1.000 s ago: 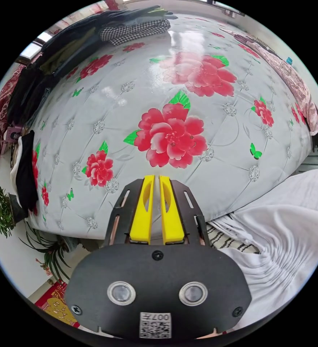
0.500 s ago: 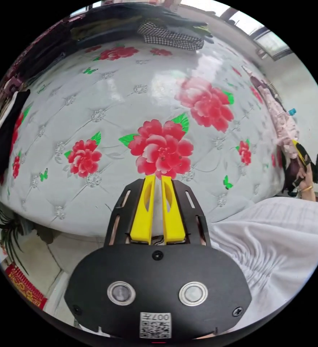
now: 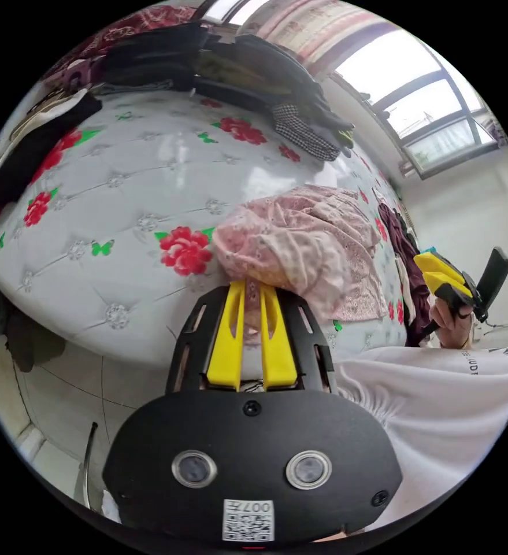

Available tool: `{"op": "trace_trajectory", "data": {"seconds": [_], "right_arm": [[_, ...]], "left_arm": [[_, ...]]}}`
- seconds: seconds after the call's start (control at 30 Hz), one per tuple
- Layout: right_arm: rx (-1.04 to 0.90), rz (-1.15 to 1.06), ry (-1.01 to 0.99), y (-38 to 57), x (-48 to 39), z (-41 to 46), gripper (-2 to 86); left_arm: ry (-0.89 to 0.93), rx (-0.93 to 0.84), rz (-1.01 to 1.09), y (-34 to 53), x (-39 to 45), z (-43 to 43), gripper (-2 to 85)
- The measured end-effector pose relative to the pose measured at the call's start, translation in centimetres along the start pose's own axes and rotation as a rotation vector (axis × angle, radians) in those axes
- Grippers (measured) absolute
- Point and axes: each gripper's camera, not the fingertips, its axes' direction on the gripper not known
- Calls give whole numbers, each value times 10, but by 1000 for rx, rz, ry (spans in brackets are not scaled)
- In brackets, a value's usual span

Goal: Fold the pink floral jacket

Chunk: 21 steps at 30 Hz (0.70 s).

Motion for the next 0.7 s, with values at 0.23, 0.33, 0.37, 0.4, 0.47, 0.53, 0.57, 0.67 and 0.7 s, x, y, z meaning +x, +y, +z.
{"op": "trace_trajectory", "data": {"seconds": [0.23, 0.33, 0.37, 0.4, 0.47, 0.53, 0.57, 0.67, 0.7], "right_arm": [[-162, -75, 21, -31, 1, 64, 63], [-296, -194, -32, -51, -21, 122, 58], [-396, -234, -42, -52, -25, 152, 51], [-463, -252, -51, -50, -26, 167, 46], [-433, -260, 30, -48, -15, 174, 25], [-526, -174, -81, -60, 6, 167, 15], [-469, -117, -121, -67, 19, 145, 11], [-160, -48, -107, -80, 39, 55, 5], [-126, -45, -100, -82, 41, 39, 5]], "left_arm": [[82, 31, -126, 48, -80, -34, 105], [134, 32, -84, 55, -83, -30, 118], [132, 18, -74, 54, -83, -23, 119], [132, 5, -72, 53, -83, -20, 120], [173, -28, -66, 45, -83, -7, 124], [186, -18, -59, 40, -82, -7, 126], [173, -13, -46, 38, -80, -9, 129], [114, -23, 9, 40, -77, -16, 139], [104, -30, 20, 41, -77, -16, 142]]}}
